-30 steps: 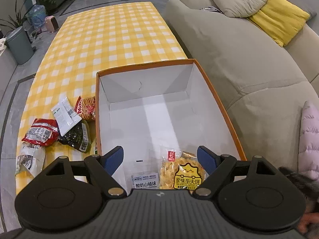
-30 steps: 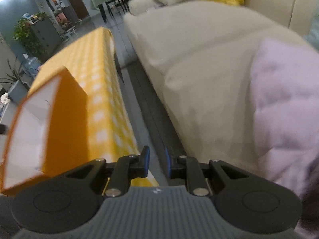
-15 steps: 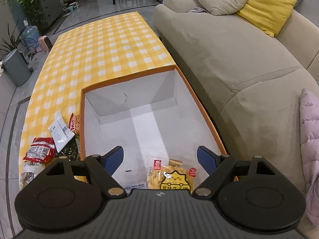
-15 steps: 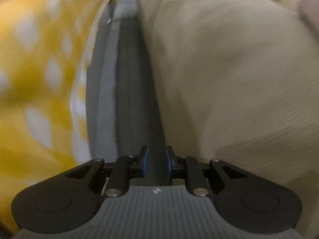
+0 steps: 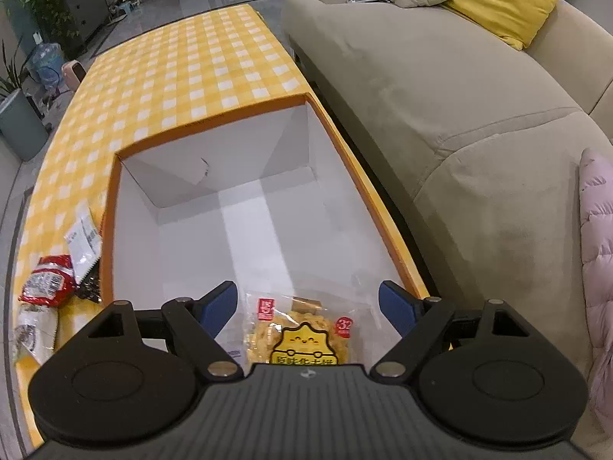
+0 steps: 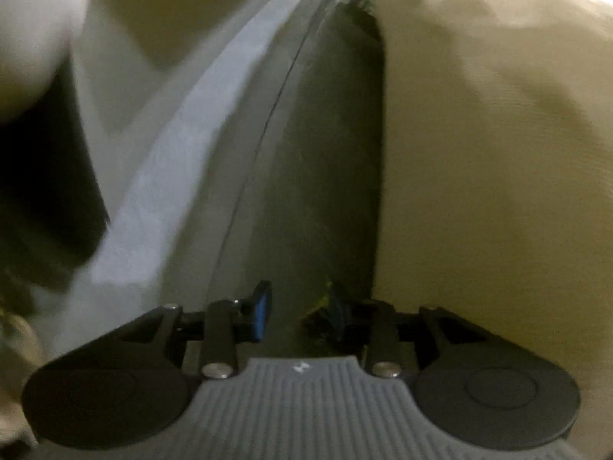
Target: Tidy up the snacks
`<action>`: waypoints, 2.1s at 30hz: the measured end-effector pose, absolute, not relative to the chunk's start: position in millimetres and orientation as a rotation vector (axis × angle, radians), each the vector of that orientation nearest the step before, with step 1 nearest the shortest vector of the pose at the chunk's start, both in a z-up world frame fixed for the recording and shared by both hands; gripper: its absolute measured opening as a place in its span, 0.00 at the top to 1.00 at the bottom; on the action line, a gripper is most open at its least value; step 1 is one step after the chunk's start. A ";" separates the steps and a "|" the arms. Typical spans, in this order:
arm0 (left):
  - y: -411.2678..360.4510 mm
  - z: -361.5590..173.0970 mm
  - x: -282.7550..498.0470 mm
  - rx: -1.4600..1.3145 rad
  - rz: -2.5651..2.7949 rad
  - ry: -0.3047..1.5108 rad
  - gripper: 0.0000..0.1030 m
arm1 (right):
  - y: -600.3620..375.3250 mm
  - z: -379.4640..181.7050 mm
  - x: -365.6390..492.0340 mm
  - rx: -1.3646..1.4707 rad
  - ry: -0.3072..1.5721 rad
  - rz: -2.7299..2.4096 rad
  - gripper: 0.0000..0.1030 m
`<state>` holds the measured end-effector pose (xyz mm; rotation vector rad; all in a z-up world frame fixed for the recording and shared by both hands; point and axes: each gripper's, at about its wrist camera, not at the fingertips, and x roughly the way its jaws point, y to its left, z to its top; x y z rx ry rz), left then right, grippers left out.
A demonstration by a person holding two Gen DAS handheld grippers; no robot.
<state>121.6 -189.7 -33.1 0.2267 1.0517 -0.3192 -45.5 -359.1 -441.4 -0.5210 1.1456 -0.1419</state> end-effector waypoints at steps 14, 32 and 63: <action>-196.2 -61.6 127.0 0.264 -0.278 1.100 0.05 | -353.8 -507.9 -54.4 -0.320 0.851 -0.555 0.30; -211.2 -70.8 136.5 0.299 -0.246 1.095 0.05 | -401.3 -536.0 -80.5 0.078 0.722 -0.851 0.14; -210.4 -71.1 129.0 0.289 -0.229 1.097 0.05 | -386.2 -548.4 -45.5 0.014 0.841 -0.841 0.54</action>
